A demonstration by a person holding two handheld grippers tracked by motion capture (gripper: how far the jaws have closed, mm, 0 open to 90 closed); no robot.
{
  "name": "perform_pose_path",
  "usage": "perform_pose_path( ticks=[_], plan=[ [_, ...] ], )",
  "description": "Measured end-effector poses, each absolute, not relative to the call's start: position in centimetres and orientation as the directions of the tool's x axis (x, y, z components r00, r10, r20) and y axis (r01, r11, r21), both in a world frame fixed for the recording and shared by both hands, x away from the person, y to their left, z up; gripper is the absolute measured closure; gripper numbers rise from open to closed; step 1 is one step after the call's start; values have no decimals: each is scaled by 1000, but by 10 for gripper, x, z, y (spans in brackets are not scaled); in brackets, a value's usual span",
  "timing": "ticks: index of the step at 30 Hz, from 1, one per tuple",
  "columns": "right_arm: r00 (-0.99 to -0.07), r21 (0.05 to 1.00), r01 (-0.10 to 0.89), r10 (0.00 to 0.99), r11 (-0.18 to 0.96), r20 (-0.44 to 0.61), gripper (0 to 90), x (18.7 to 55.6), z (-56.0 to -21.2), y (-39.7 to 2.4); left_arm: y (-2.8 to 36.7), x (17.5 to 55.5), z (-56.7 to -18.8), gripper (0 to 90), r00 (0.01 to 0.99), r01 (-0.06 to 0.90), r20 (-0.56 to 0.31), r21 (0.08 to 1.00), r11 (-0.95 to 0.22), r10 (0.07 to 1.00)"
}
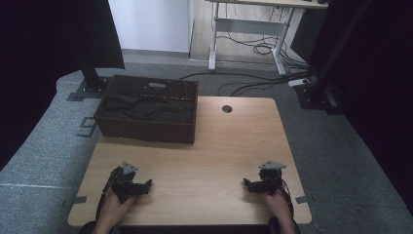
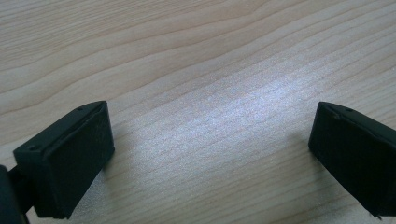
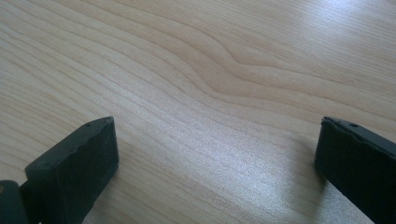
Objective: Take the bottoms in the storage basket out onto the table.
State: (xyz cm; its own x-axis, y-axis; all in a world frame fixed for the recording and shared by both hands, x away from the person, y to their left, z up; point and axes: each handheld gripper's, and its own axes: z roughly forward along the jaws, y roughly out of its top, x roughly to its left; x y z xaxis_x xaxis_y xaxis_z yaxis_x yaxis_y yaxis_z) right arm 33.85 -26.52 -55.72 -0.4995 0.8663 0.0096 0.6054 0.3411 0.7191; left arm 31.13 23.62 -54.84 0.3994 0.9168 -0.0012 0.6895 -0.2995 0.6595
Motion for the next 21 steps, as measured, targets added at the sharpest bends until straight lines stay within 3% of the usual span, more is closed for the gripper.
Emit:
perform_pose_path(
  ticks=[21],
  plan=[
    [-527, 728, 581, 850, 364, -4, 17, 337, -550, -261, 236, 311, -548, 0, 399, 689, -2, 660, -299, 917]
  ],
)
